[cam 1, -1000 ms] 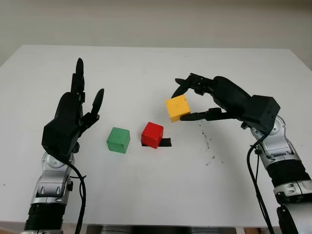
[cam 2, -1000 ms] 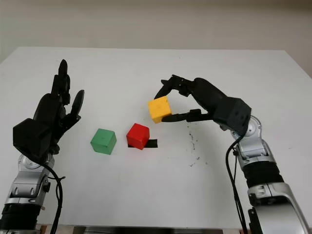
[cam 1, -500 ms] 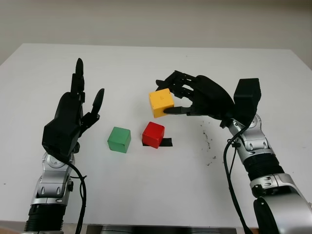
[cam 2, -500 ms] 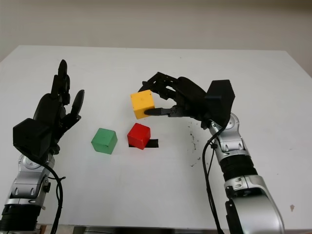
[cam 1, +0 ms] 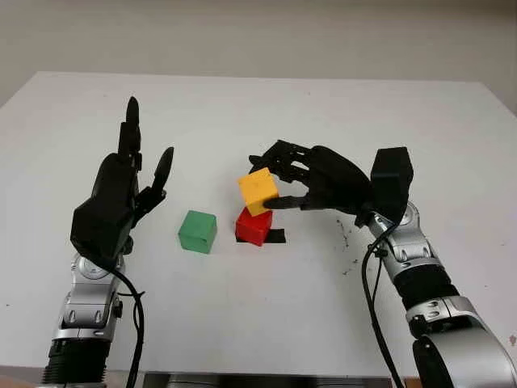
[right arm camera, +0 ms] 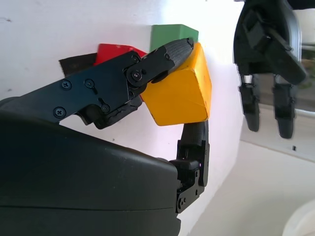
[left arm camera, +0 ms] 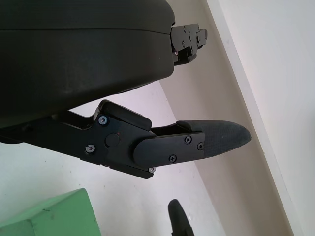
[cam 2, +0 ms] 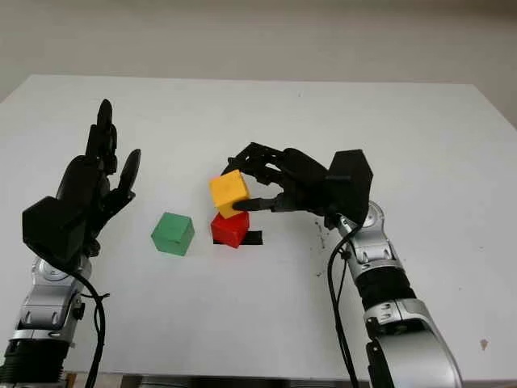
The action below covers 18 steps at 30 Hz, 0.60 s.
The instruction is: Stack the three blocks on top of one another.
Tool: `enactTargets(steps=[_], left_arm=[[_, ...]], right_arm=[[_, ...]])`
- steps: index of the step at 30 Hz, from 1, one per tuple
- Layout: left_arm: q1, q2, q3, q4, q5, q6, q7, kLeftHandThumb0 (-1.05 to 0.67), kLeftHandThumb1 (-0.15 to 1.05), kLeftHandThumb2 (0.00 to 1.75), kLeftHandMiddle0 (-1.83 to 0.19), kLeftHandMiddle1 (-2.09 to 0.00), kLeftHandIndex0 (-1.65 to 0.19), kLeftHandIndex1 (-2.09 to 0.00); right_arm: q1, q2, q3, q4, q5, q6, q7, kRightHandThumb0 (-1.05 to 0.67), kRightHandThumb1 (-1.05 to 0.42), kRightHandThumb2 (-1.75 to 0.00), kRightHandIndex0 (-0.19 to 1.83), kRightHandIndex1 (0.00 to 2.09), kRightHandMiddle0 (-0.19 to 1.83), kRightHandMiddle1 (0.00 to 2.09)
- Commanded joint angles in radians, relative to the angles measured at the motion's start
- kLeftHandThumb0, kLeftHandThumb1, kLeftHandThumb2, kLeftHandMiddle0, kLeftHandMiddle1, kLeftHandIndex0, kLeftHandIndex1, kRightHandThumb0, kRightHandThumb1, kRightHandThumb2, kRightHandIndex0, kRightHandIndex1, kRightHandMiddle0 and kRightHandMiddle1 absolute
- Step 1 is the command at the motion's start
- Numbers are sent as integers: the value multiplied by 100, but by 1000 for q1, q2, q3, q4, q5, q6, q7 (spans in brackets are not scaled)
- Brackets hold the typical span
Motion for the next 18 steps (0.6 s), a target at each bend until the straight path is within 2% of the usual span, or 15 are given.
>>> enactTargets(steps=[1,18], left_arm=[[1,2,3,-18,-1,3,2,-77,105,54,16,-5,16,-5],[10,3,2,-21,2,-7,1,-75,105,55,15,-6,15,-6]], right_arm=[[10,-14,6,1,-20,-21,-12,-49,-90,-5,25,6,42,154],[15,-35,70,73,-229,-219,-199,-39,-88,-5,21,4,47,138]])
